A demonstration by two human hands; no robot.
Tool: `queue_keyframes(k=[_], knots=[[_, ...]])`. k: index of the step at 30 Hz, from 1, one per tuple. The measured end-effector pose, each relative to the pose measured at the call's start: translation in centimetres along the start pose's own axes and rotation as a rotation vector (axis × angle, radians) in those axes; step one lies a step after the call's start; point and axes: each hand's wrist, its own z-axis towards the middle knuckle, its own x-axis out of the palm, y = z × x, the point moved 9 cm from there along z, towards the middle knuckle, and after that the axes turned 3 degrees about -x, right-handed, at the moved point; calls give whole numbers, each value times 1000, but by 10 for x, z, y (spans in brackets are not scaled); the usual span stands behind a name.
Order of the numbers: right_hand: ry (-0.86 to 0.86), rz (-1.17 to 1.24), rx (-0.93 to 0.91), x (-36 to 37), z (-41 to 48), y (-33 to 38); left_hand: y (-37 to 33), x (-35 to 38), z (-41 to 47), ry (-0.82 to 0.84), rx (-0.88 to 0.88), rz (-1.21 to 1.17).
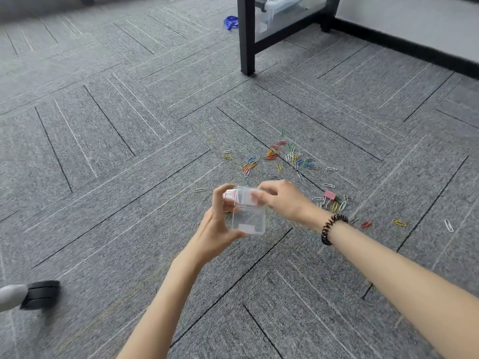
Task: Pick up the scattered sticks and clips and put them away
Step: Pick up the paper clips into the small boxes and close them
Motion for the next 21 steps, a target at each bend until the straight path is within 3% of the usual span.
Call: queue_keyframes(k=[4, 7, 13, 18, 21], knots=[[23, -3, 179, 11, 12, -26, 11, 3, -7, -46, -23, 157], [51, -81, 189, 19, 14, -34, 20, 5, -10, -63, -38, 275], [-15, -265, -51, 10, 11, -8, 29, 9, -13, -86, -23, 510], [-74, -242, -166, 1, 15, 4, 25, -5, -16, -171, 12, 485], [-95, -346, -224, -3, 24, 13, 20, -21, -10, -249, 21, 476]])
